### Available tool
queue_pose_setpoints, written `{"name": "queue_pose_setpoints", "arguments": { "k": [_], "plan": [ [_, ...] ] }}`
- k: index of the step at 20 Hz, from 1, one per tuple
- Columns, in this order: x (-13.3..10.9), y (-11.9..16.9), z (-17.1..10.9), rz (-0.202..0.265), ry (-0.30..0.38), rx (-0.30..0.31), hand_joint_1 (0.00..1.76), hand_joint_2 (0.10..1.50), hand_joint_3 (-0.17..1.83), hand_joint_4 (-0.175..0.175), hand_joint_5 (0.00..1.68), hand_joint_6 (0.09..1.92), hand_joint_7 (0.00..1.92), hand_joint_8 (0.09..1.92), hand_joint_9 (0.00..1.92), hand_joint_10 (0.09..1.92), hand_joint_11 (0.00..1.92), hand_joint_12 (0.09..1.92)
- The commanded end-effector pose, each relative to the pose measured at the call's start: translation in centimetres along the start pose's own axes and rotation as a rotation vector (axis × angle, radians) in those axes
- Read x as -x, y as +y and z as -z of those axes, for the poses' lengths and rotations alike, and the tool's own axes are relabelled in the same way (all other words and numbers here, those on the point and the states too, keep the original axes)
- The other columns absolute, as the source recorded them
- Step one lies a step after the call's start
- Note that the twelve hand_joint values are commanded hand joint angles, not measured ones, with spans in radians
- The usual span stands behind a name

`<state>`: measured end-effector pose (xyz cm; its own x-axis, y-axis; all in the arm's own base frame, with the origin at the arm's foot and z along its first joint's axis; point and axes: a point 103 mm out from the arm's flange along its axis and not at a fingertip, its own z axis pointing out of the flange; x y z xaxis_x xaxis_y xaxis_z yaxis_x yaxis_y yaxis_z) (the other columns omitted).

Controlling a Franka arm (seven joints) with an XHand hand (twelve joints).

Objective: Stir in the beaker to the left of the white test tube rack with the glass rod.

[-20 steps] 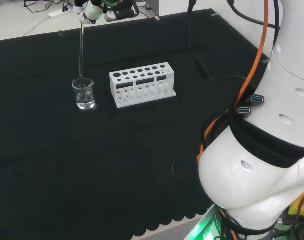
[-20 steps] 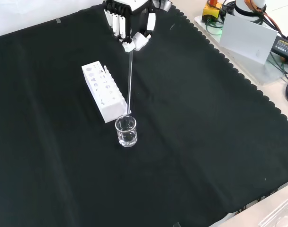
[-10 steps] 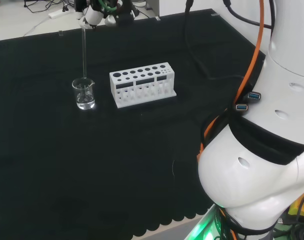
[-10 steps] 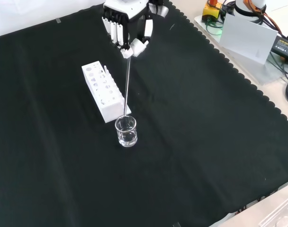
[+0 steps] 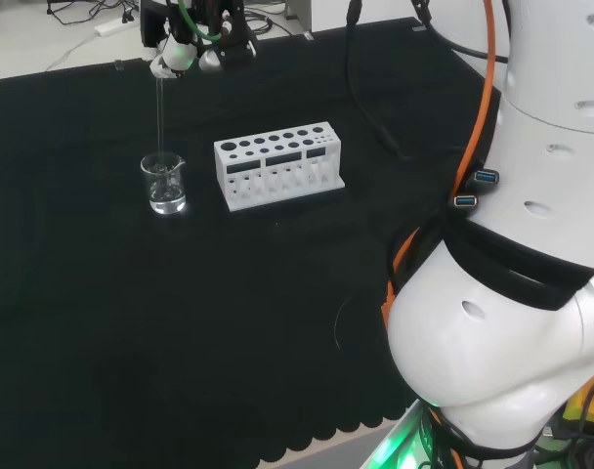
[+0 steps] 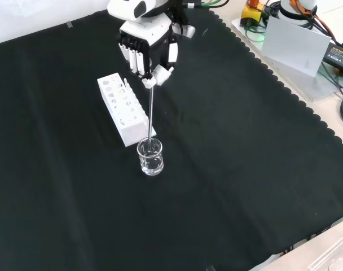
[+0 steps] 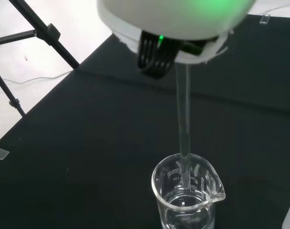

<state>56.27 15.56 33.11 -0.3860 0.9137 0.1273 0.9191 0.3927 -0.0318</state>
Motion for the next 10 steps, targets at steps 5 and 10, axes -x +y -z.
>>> {"name": "queue_pose_setpoints", "arguments": {
  "k": [5, 10],
  "plan": [
    [0.3, 0.2, -2.0, 0.002, -0.009, -0.042, 1.33, 0.56, 0.82, -0.175, 1.40, 0.23, 1.29, 0.97, 1.66, 0.76, 1.69, 0.57],
    [0.6, 0.4, -3.3, -0.008, -0.019, -0.070, 1.33, 0.57, 0.82, -0.175, 1.40, 0.23, 1.29, 0.97, 1.66, 0.76, 1.69, 0.57]
  ]
}}
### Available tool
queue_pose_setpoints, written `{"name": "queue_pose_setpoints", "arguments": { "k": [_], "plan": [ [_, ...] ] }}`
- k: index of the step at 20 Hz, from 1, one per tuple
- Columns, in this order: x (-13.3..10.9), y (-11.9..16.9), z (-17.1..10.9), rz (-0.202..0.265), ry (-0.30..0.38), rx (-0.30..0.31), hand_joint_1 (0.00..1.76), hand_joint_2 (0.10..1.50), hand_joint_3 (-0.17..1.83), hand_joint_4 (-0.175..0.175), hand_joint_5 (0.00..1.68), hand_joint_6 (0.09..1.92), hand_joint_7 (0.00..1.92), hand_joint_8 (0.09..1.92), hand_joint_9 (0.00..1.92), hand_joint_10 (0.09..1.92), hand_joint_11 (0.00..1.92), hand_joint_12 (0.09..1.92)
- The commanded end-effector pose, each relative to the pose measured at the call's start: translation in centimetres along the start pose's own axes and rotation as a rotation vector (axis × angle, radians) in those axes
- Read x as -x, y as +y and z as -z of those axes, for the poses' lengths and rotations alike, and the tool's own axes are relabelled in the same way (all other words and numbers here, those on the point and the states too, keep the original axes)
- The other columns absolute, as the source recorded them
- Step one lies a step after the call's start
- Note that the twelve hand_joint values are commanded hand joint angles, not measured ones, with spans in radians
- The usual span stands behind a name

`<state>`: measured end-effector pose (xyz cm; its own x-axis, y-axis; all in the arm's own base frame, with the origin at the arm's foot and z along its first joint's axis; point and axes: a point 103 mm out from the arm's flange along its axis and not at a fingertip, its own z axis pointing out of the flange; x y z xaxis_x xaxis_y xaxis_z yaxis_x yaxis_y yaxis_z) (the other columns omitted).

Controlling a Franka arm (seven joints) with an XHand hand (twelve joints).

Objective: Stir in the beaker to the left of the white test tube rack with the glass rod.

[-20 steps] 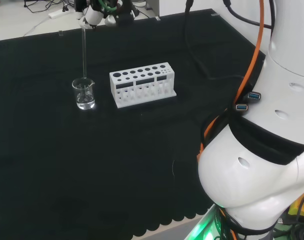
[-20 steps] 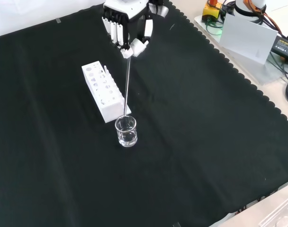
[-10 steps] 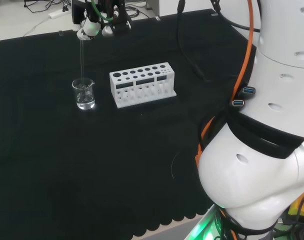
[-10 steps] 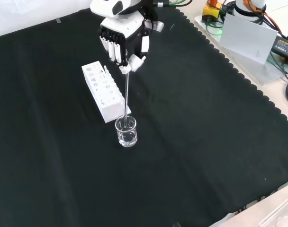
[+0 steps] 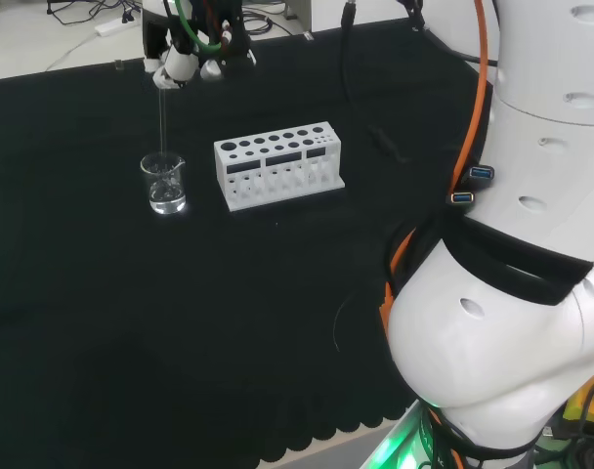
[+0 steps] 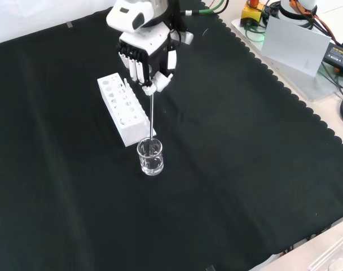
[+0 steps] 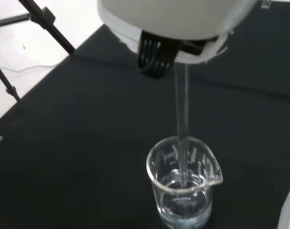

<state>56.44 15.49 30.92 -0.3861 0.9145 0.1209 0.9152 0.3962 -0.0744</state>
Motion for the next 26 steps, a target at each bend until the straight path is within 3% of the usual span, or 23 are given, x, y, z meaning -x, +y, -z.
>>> {"name": "queue_pose_setpoints", "arguments": {
  "k": [1, 13, 26],
  "plan": [
    [0.1, 0.3, -1.4, -0.008, -0.013, -0.033, 1.33, 0.57, 0.82, -0.175, 1.40, 0.23, 1.29, 0.97, 1.66, 0.76, 1.69, 0.57],
    [-0.9, 2.9, -1.9, 0.005, -0.022, -0.058, 1.33, 0.57, 0.82, -0.175, 1.40, 0.23, 1.29, 0.97, 1.66, 0.76, 1.69, 0.58],
    [3.2, 3.0, -0.7, -0.026, -0.026, -0.059, 1.33, 0.58, 0.80, -0.175, 1.40, 0.23, 1.29, 0.97, 1.66, 0.76, 1.69, 0.58]
  ]
}}
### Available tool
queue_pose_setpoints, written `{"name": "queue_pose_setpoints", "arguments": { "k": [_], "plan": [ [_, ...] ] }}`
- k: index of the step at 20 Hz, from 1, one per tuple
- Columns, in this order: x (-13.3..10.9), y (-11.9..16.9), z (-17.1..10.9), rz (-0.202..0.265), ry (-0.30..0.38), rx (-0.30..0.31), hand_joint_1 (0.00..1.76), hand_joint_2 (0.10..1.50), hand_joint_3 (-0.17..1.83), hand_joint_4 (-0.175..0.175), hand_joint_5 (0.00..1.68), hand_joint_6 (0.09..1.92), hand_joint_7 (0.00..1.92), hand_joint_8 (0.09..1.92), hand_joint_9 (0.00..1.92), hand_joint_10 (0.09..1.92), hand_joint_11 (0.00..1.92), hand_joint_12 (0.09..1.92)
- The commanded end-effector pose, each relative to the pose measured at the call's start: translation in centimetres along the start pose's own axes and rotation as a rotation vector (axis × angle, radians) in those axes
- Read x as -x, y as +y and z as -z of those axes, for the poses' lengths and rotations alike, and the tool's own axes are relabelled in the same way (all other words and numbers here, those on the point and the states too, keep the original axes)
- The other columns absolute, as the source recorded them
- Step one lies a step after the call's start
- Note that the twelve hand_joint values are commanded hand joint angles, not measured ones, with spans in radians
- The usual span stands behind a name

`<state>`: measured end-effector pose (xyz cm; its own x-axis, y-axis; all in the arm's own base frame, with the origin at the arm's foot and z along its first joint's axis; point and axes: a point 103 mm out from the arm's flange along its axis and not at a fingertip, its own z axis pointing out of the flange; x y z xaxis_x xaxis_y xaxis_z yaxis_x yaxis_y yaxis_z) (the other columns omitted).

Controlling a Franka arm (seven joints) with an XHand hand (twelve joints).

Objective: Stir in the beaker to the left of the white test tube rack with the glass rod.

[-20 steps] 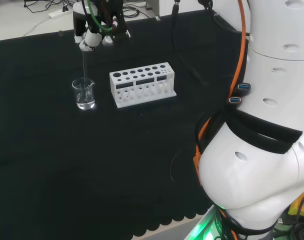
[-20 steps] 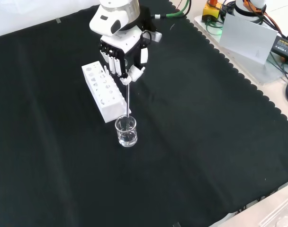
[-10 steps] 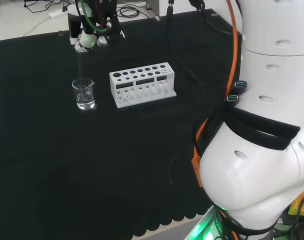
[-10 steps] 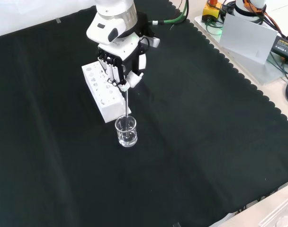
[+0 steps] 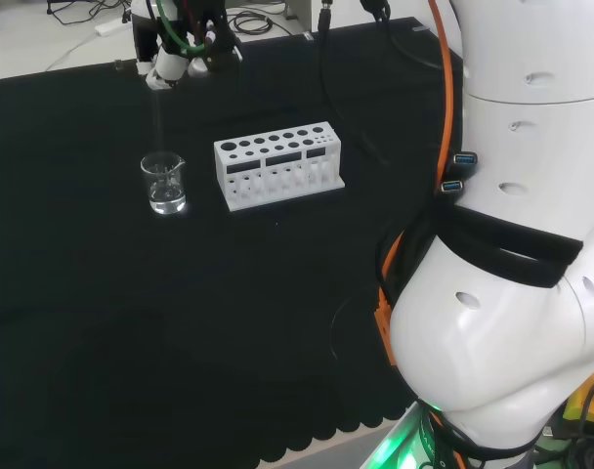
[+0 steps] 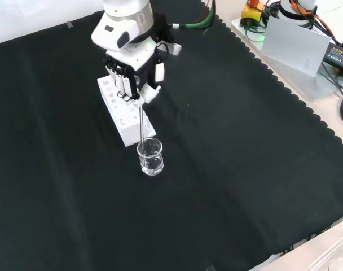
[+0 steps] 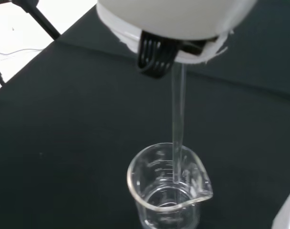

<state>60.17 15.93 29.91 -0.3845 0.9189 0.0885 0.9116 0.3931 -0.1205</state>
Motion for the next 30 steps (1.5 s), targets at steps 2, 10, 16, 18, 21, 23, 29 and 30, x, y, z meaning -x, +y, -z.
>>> {"name": "queue_pose_setpoints", "arguments": {
  "k": [2, 10, 16, 18, 21, 23, 29, 30],
  "plan": [
    [2.2, -1.3, -0.4, -0.025, 0.005, -0.017, 1.33, 0.58, 0.80, -0.175, 1.40, 0.24, 1.29, 0.97, 1.66, 0.76, 1.69, 0.58],
    [-1.5, -3.7, -1.2, 0.046, 0.002, -0.026, 1.33, 0.58, 0.80, -0.175, 1.40, 0.24, 1.29, 0.97, 1.66, 0.76, 1.69, 0.58],
    [-5.0, -1.8, -2.0, 0.061, -0.025, -0.043, 1.33, 0.57, 0.81, -0.175, 1.40, 0.24, 1.29, 0.97, 1.66, 0.76, 1.69, 0.59],
    [-4.8, -0.8, -2.1, 0.064, -0.022, -0.048, 1.33, 0.57, 0.81, -0.175, 1.40, 0.24, 1.29, 0.97, 1.66, 0.76, 1.69, 0.59],
    [-3.9, 0.5, -2.2, 0.080, -0.003, -0.057, 1.33, 0.57, 0.81, -0.175, 1.40, 0.24, 1.29, 0.97, 1.66, 0.76, 1.69, 0.59],
    [-3.4, 1.4, -2.0, 0.094, 0.005, -0.059, 1.33, 0.57, 0.81, -0.175, 1.40, 0.24, 1.29, 0.97, 1.66, 0.76, 1.69, 0.59],
    [-1.9, 2.4, -0.7, 0.092, 0.003, -0.041, 1.33, 0.57, 0.80, -0.175, 1.40, 0.24, 1.29, 0.97, 1.66, 0.76, 1.69, 0.59],
    [-1.4, 2.3, -0.5, 0.085, 0.004, -0.038, 1.33, 0.58, 0.80, -0.175, 1.39, 0.24, 1.29, 0.97, 1.66, 0.76, 1.69, 0.59]
  ]
}}
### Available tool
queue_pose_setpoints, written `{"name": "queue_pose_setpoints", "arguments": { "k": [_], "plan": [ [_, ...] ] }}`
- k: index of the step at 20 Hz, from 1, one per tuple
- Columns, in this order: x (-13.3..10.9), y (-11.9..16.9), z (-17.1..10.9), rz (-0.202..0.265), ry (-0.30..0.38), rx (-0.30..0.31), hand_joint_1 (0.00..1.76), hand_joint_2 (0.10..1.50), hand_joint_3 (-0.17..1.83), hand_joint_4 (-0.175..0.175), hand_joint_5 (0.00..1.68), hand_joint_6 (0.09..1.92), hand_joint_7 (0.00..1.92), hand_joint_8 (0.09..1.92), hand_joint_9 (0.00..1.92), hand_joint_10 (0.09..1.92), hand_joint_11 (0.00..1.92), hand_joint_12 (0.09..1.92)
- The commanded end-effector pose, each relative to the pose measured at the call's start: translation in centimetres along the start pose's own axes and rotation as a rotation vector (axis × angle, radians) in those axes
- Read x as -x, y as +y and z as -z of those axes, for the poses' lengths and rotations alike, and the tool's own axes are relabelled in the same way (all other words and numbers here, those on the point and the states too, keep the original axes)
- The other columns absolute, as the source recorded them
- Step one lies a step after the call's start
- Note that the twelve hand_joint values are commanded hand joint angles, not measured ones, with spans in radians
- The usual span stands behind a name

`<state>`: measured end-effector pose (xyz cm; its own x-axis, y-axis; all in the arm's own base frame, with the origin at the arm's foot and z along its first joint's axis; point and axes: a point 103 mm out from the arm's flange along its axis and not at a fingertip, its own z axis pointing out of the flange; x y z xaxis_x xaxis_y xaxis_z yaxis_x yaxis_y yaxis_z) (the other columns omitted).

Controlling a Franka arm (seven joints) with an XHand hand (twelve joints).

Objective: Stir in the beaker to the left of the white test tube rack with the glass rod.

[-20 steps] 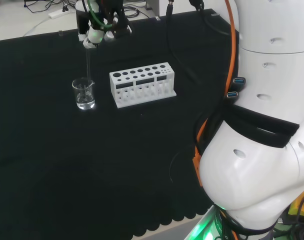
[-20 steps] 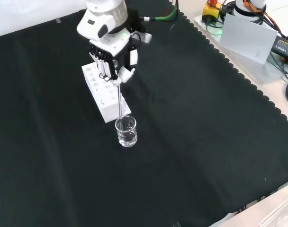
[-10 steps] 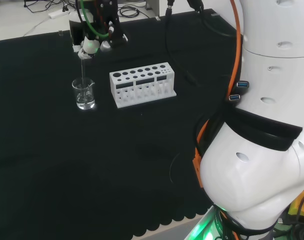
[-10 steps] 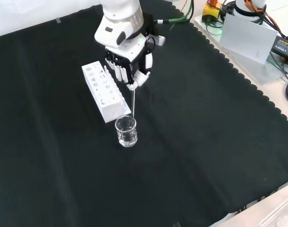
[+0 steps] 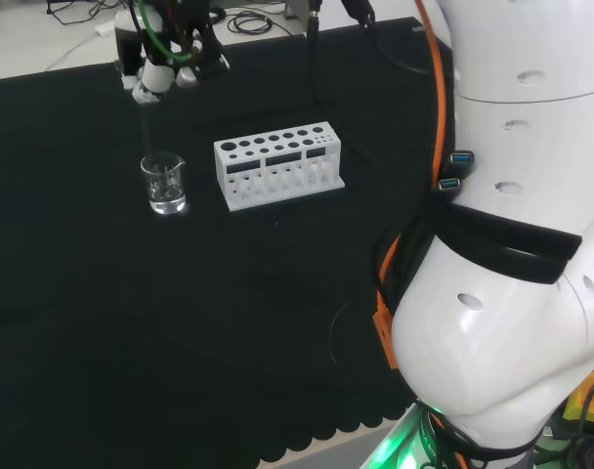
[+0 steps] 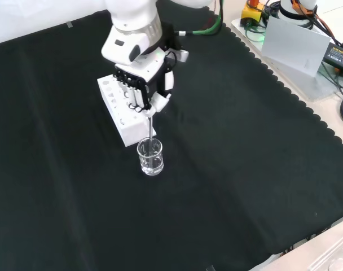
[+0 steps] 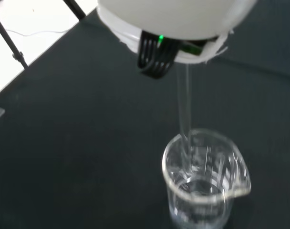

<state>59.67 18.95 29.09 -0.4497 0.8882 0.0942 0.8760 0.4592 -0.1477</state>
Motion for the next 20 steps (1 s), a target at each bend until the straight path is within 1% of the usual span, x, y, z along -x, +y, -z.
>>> {"name": "queue_pose_setpoints", "arguments": {
  "k": [1, 4, 6, 10, 11, 13, 15, 16, 17, 18, 19, 20],
  "plan": [
    [2.0, 1.2, 0.6, 0.006, 0.005, -0.004, 1.33, 0.58, 0.80, -0.175, 1.39, 0.24, 1.29, 0.97, 1.66, 0.76, 1.69, 0.59],
    [3.4, 0.0, 0.5, -0.022, -0.001, -0.008, 1.33, 0.59, 0.79, -0.175, 1.39, 0.25, 1.28, 0.98, 1.66, 0.76, 1.69, 0.59],
    [3.9, -1.0, 0.3, -0.036, -0.006, -0.013, 1.33, 0.59, 0.79, -0.175, 1.39, 0.25, 1.28, 0.98, 1.66, 0.77, 1.69, 0.59],
    [3.5, -2.4, 0.1, -0.038, -0.019, -0.020, 1.33, 0.59, 0.79, -0.175, 1.39, 0.25, 1.28, 0.98, 1.66, 0.77, 1.69, 0.60],
    [3.7, -3.4, 0.4, -0.030, -0.019, -0.007, 1.33, 0.59, 0.79, -0.175, 1.39, 0.25, 1.28, 0.98, 1.66, 0.77, 1.69, 0.60],
    [3.3, -3.7, 0.1, -0.026, -0.022, -0.001, 1.33, 0.58, 0.79, -0.175, 1.39, 0.25, 1.28, 0.98, 1.66, 0.77, 1.69, 0.60],
    [2.3, -3.7, 0.5, -0.019, -0.028, -0.004, 1.33, 0.58, 0.80, -0.175, 1.39, 0.26, 1.29, 0.98, 1.66, 0.77, 1.69, 0.60],
    [2.3, -3.7, 0.6, -0.013, -0.006, -0.003, 1.33, 0.57, 0.81, -0.175, 1.39, 0.26, 1.29, 0.97, 1.67, 0.77, 1.69, 0.60],
    [1.8, -4.0, 0.1, -0.014, -0.024, -0.003, 1.33, 0.57, 0.81, -0.175, 1.39, 0.26, 1.29, 0.97, 1.67, 0.77, 1.69, 0.60],
    [1.4, -4.2, 0.0, -0.007, -0.025, -0.001, 1.33, 0.57, 0.81, -0.175, 1.39, 0.26, 1.29, 0.97, 1.67, 0.77, 1.69, 0.60],
    [0.9, -4.4, 0.0, -0.021, -0.045, -0.006, 1.33, 0.57, 0.81, -0.175, 1.39, 0.26, 1.29, 0.97, 1.67, 0.77, 1.69, 0.60],
    [0.3, -4.5, 0.1, -0.020, -0.048, -0.008, 1.33, 0.57, 0.82, -0.175, 1.39, 0.27, 1.29, 0.97, 1.67, 0.77, 1.69, 0.60]
  ]
}}
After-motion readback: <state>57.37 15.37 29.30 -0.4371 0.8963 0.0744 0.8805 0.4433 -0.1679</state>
